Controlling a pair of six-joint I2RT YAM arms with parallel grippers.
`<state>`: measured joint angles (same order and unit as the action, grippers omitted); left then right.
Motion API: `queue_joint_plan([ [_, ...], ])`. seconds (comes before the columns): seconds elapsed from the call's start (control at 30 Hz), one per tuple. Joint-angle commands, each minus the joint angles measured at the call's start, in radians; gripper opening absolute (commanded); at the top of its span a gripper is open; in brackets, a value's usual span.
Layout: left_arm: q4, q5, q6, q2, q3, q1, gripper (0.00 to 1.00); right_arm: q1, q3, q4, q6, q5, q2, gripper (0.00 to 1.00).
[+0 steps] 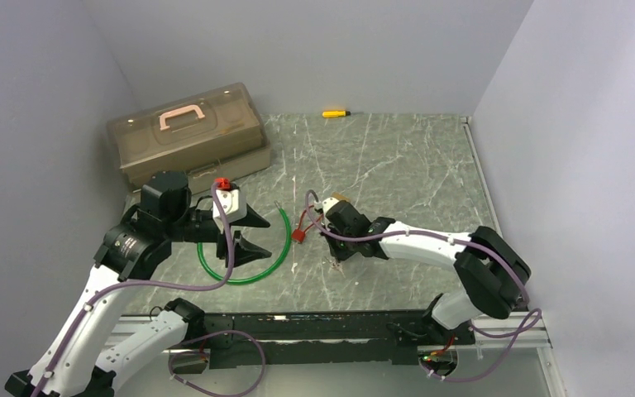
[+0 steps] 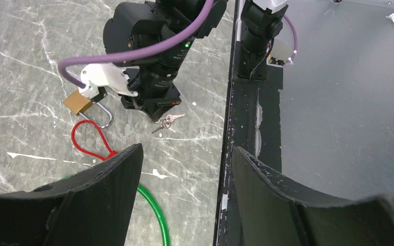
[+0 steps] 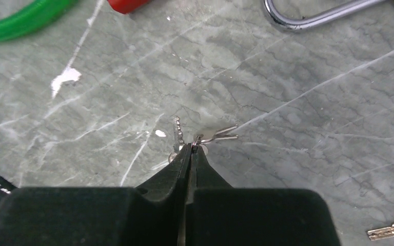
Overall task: Unlock with the key
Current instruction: Pick up the key from the center of the board.
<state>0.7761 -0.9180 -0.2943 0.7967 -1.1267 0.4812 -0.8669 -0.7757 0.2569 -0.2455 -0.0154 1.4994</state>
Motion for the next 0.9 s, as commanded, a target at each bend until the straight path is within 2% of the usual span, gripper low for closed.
queue_joint_plan([
  [0.0, -0.008, -0.034, -0.013, -0.014, 0.012, -0.003, 0.69, -0.007, -0.058, 0.008, 0.014, 0.044, -0.105, 0.01],
  [0.27, -0.019, -0.041, -0.003, -0.011, 0.018, -0.003, 0.69, -0.008, -0.060, 0.008, 0.019, 0.043, -0.214, 0.00],
  [0.4, -0.019, -0.046, -0.011, -0.007, 0.028, -0.003, 0.69, -0.008, -0.075, -0.002, 0.024, 0.096, -0.256, 0.00],
  [0.7, -0.144, -0.026, -0.062, -0.078, 0.213, -0.003, 0.73, -0.009, -0.268, 0.062, 0.072, 0.488, -0.382, 0.00],
  [0.87, -0.220, -0.038, -0.056, -0.020, 0.210, -0.003, 0.76, -0.007, -0.352, 0.038, 0.039, 0.630, -0.410, 0.00],
])
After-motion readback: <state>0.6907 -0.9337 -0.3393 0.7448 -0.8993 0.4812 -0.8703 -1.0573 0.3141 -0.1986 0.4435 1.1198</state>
